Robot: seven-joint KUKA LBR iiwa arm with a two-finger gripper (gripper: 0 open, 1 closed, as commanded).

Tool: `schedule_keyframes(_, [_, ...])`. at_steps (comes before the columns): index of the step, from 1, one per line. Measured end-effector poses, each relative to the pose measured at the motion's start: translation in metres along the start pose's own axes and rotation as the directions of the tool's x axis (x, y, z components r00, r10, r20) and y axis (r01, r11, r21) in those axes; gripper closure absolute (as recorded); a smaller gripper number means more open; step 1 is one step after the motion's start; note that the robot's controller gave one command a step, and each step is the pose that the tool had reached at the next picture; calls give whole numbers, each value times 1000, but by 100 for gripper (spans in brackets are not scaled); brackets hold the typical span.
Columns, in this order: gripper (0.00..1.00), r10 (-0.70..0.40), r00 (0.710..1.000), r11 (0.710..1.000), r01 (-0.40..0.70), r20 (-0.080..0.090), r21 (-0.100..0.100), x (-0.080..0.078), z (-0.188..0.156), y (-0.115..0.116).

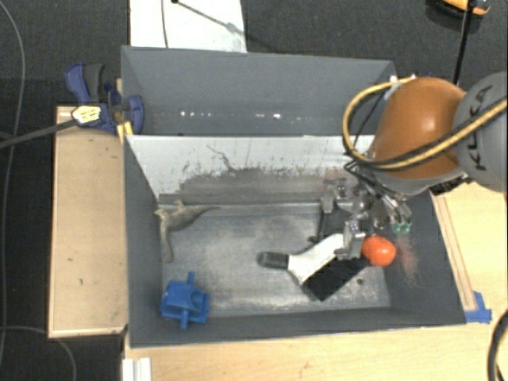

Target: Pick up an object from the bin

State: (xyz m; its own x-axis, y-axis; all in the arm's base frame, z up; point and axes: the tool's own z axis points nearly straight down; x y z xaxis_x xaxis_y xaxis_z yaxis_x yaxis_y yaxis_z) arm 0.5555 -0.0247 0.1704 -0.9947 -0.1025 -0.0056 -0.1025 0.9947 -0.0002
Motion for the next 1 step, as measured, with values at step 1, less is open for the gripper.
schedule_keyframes(1, [0, -127, 992, 992, 127, -3, -1, 21, 42, 0])
